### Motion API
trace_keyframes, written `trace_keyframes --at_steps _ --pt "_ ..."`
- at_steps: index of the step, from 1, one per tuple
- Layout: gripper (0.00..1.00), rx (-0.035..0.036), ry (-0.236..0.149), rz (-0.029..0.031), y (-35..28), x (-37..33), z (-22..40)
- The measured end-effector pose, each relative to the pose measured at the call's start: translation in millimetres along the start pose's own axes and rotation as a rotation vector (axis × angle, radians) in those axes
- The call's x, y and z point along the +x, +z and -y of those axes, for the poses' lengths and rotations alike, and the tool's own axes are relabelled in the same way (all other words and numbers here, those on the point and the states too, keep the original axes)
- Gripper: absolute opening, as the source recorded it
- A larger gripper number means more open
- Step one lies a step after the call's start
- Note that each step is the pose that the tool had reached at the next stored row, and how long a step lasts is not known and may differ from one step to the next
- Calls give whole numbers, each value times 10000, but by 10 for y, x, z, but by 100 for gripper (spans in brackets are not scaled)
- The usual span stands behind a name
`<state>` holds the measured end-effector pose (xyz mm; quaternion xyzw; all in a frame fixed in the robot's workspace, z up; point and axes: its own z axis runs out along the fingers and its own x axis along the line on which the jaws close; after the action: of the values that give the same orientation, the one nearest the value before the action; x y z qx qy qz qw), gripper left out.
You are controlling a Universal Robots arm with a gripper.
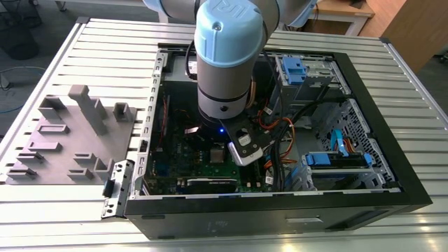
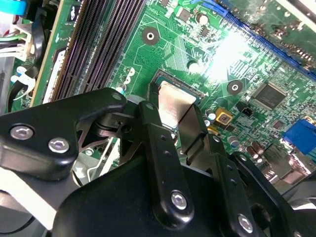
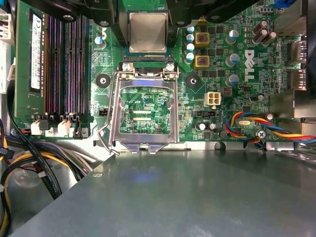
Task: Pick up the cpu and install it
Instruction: 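Place the cpu into insertion slot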
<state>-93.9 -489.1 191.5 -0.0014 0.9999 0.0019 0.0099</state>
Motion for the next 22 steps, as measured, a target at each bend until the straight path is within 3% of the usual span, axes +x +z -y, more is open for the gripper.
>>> trace_keyframes --at_steps 19,22 --pt "41 -4 -1 3 -19 -1 0" --pt "41 -32 1 18 -15 7 -1"
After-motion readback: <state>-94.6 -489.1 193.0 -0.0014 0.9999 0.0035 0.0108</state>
